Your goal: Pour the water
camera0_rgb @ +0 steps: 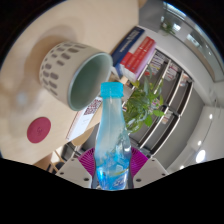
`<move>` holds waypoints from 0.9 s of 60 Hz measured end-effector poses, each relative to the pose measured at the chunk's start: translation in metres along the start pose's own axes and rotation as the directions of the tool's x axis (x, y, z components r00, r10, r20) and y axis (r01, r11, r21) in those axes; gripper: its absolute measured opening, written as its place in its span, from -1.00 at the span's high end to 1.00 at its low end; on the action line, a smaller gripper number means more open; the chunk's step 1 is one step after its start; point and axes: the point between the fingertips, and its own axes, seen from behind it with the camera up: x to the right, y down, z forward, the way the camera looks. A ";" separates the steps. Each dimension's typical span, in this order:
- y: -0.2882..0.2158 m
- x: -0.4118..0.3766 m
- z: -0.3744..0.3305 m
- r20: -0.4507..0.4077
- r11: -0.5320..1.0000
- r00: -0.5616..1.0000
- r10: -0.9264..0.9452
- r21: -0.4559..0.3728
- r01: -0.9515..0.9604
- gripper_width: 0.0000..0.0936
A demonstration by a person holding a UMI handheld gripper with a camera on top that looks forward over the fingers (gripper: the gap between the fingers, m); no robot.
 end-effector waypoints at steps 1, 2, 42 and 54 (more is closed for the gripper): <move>0.001 0.002 -0.002 0.004 0.999 0.999 0.049 0.000 -0.049 0.12; 0.003 0.005 -0.004 0.006 0.995 0.995 0.104 0.001 -0.104 0.12; 0.034 0.009 -0.013 0.081 -0.414 -0.414 0.907 -0.019 -0.910 0.08; 0.016 -0.065 0.004 0.114 -0.466 -0.479 0.871 -0.122 -0.876 0.07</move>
